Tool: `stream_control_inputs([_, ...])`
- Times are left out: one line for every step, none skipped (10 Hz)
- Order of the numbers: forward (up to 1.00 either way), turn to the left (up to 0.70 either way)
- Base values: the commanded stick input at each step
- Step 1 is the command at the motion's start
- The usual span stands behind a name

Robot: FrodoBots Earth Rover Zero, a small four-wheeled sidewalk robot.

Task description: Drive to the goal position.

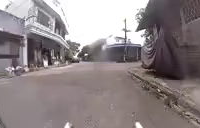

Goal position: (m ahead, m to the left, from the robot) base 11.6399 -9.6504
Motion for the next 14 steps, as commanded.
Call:
stream_control_inputs([0.70, 0.00])
stream_control_inputs([0.70, 0.00])
stream_control_inputs([0.70, 0.00])
stream_control_inputs([0.70, 0.00])
stream_control_inputs([0.70, 0.00])
stream_control_inputs([0.70, -0.01])
stream_control_inputs([0.70, 0.00])
stream_control_inputs([0.70, 0.00])
stream_control_inputs([0.70, 0.00])
stream_control_inputs([0.70, 0.00])
stream_control_inputs([0.70, 0.00])
stream_control_inputs([0.70, 0.00])
stream_control_inputs([0.70, 0.00])
stream_control_inputs([0.70, 0.00])
